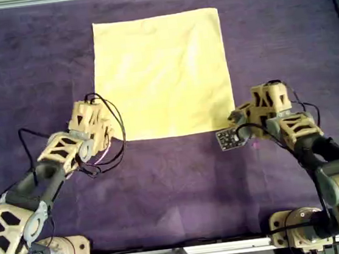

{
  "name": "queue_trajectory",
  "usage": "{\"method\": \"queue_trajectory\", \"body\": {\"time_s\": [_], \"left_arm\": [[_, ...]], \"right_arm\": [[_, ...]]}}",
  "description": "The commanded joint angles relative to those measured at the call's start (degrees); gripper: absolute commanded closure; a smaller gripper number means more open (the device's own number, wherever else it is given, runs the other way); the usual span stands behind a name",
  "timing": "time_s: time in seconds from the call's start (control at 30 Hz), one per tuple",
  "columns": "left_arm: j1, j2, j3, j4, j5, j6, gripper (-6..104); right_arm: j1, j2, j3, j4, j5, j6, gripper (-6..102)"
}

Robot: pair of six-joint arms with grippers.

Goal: Fold a cloth

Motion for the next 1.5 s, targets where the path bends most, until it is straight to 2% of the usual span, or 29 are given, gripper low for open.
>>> {"method": "queue_trajectory", "body": {"time_s": [0.0,0.37,0.57,0.67,0.77,0.97,1.03,1.1,1.2,1.3,1.37,1.47], "left_arm": [[-0.35,0.62,-2.72,-1.05,-0.26,0.18,31],[-0.35,0.62,-3.43,-1.05,-0.26,0.35,31],[-0.70,-0.09,-5.10,-1.05,-0.26,4.22,32],[-0.79,-0.09,-5.10,-1.05,-0.26,5.01,32],[-0.35,-0.09,-4.83,-1.05,-0.26,5.01,33],[-0.35,0.00,-4.13,-0.97,-0.26,5.01,34],[-0.35,0.09,-4.04,-0.97,-0.35,5.01,38],[-0.35,0.44,-4.04,-0.97,-0.35,5.01,47],[-0.97,0.88,-4.04,-0.97,-0.26,5.01,68],[-1.14,0.62,-4.22,-0.97,0.70,5.01,92],[-0.97,0.79,-4.39,-0.97,0.79,4.13,102],[-0.97,1.05,-4.04,-0.88,0.26,4.04,98]], "right_arm": [[1.41,0.53,-3.60,0.88,0.09,0.26,45],[1.32,-0.97,-3.87,0.00,0.00,0.26,46],[1.32,-1.58,-5.98,0.00,-0.09,0.26,46],[1.32,-2.72,-7.21,0.00,-0.35,0.26,47],[1.32,-2.72,-7.38,0.00,-0.62,0.26,54],[1.32,-2.72,-7.38,0.00,-0.62,0.26,76],[1.32,-2.72,-7.38,0.00,-0.70,0.26,83],[1.32,-2.72,-7.38,0.00,-0.70,0.26,90],[1.14,-2.72,-7.38,-0.09,-0.70,0.26,95],[0.88,-2.72,-7.38,-0.09,-0.70,0.26,96],[0.88,-2.72,-7.38,-0.09,-0.70,0.26,96],[0.79,-2.64,-7.38,-0.09,-0.70,0.26,96]]}}
